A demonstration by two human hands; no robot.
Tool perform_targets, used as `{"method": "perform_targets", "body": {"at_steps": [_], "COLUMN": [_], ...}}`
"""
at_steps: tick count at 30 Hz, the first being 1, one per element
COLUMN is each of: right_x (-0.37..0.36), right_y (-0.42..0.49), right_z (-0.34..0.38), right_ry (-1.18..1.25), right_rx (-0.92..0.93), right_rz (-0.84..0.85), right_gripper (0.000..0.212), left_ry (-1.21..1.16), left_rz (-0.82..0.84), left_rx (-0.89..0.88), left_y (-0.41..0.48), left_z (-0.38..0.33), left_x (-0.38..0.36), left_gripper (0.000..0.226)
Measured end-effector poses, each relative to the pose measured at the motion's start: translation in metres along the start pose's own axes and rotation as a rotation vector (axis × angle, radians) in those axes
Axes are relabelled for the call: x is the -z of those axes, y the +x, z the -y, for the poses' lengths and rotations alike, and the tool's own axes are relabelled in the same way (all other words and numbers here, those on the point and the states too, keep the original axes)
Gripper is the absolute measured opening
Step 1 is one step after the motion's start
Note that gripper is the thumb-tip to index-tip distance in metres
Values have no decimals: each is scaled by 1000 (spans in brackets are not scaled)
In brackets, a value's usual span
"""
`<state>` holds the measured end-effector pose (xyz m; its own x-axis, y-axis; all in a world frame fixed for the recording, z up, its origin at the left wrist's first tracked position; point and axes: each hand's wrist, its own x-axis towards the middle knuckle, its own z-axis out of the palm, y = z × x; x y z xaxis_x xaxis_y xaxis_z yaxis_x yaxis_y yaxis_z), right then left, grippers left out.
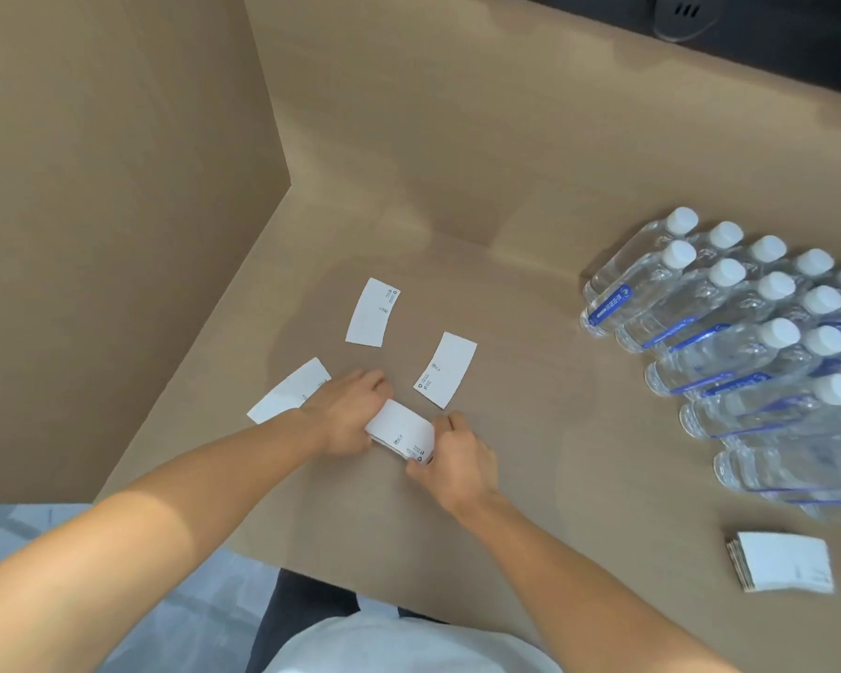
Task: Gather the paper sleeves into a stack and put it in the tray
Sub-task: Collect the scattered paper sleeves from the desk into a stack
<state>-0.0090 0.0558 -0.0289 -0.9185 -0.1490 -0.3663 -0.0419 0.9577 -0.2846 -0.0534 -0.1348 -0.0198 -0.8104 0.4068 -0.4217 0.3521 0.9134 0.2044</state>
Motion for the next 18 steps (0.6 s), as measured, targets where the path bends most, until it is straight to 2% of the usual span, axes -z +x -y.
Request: {"method": "perform_targets", "body": {"at_steps": [4, 9, 13, 18], "right_x": [-5, -13, -17, -19], "right_y": [4, 12, 14, 10], "right_z": [2, 2, -2, -20], "right_ry": [-2, 122, 178, 164], "right_rx": [-56, -111, -84, -43], "right_rz": [33, 82, 89, 54], "right_gripper": [45, 49, 44, 36], "left_ry": [-35, -130, -211, -306], "left_rz": [33, 26, -1, -13], "left_rx": [-24, -51, -64, -63], "left_y": [4, 10, 9, 8], "left_z": [5, 7, 7, -4], "left_x": [-4, -6, -14, -26], "left_gripper": [40, 34, 29, 38]}}
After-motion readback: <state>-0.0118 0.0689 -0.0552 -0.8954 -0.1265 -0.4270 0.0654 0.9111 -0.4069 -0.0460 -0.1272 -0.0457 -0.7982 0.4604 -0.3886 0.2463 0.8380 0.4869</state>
